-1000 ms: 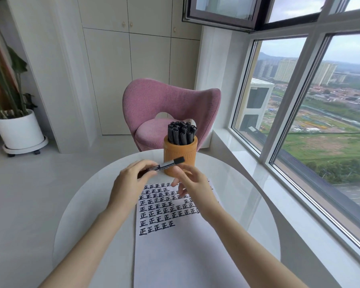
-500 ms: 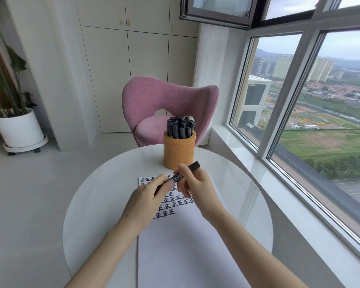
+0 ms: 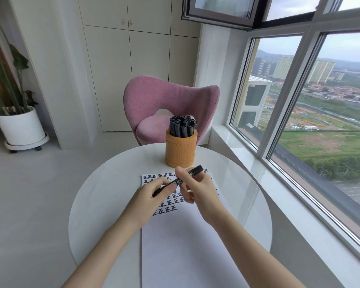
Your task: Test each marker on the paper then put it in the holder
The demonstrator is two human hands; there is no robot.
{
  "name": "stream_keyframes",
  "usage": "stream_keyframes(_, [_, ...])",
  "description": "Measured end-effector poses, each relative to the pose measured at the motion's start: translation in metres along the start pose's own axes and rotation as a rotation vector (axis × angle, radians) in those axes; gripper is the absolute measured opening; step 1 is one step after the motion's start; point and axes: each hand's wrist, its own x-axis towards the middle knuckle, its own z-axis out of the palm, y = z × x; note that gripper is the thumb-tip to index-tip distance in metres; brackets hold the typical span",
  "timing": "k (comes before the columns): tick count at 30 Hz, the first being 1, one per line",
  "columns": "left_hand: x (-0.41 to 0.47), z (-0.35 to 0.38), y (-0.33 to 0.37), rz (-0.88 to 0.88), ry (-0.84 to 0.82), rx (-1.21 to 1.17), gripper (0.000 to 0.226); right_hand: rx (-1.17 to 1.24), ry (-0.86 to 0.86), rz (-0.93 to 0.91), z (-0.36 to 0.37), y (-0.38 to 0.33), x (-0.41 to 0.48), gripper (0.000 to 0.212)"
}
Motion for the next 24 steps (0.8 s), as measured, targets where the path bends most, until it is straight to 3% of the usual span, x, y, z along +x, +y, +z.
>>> stream_keyframes(2, [0.000,0.000,-0.001,-0.006,-0.002,0.001,0.016,0.048,-0.039,0.054,0.000,0.001,-0.001,0.040])
stream_keyframes(4, [-0.003,-0.002,-0.003,-0.034,0.010,-0.026,0.028,0.130,0.008,0.103,-0.002,0.003,0.001,0.040])
stream_keyframes(7, [-0.005,-0.009,-0.012,-0.082,0.088,-0.138,0.030,0.230,0.158,0.139,-0.012,0.004,0.003,0.013])
stream_keyframes(8, [-0.007,-0.011,-0.016,-0.097,0.108,-0.202,0.029,0.212,0.192,0.156,-0.015,0.005,0.002,0.004])
stream_keyframes(12, [-0.019,-0.010,-0.030,-0.067,0.125,-0.199,0.015,-0.020,0.236,0.215,-0.016,0.012,-0.008,0.025])
stream_keyframes(17, [-0.023,-0.006,-0.033,-0.088,0.216,-0.240,0.015,-0.335,0.327,0.098,-0.006,0.023,-0.009,0.042])
stream_keyframes(24, [-0.023,-0.005,-0.035,-0.101,0.234,-0.215,0.013,-0.356,0.421,0.057,-0.006,0.034,-0.008,0.031])
